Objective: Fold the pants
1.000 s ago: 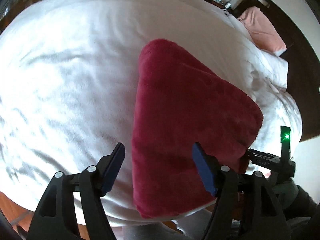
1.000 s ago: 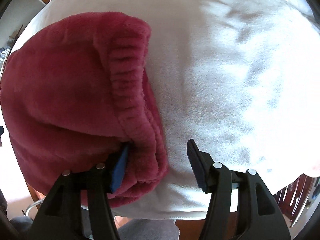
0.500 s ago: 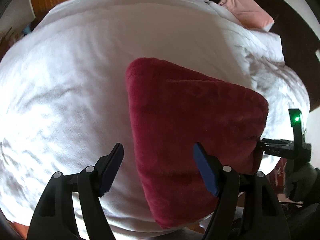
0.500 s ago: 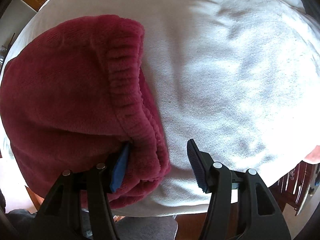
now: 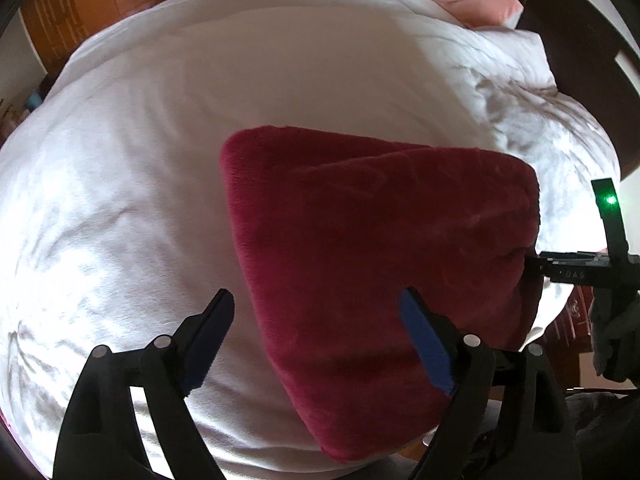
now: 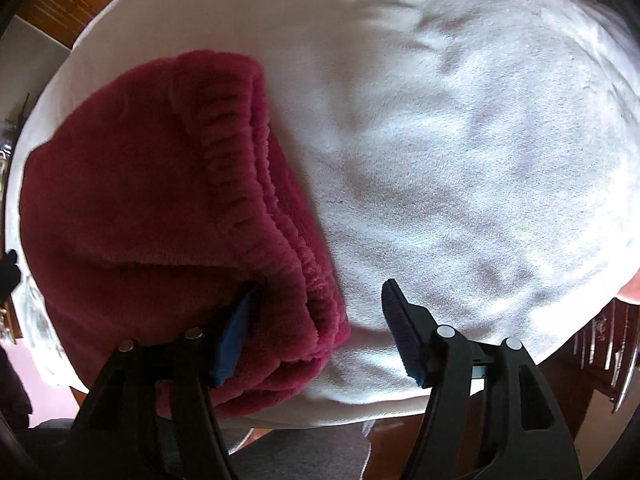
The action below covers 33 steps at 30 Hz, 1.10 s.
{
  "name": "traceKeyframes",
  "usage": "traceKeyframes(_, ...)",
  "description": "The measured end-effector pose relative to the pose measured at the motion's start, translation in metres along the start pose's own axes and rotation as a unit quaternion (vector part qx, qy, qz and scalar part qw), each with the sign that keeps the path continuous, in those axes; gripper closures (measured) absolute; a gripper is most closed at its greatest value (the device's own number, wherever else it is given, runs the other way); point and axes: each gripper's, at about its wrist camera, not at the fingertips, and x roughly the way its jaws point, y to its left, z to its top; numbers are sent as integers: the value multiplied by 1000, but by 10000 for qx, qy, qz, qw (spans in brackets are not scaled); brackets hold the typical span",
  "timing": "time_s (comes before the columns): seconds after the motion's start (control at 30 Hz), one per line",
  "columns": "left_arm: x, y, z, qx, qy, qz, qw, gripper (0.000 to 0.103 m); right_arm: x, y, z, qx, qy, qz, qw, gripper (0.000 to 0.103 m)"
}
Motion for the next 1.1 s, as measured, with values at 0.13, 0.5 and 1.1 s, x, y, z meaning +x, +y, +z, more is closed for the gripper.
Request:
traceKeyframes(0.13, 8, 1, 0, 14, 127, -145, 9998, 18, -9, -7, -1, 86, -91, 275, 9995, 36)
traceKeyframes(0.5, 24, 8, 2, -446, 409, -723, 9955, 14, -37, -18, 9, 161, -414, 979, 9942, 19)
traceKeyframes(1.1, 43, 31, -11, -1282, 751, -802, 9856, 8, 24, -21, 54, 28, 194, 1741, 9845, 5)
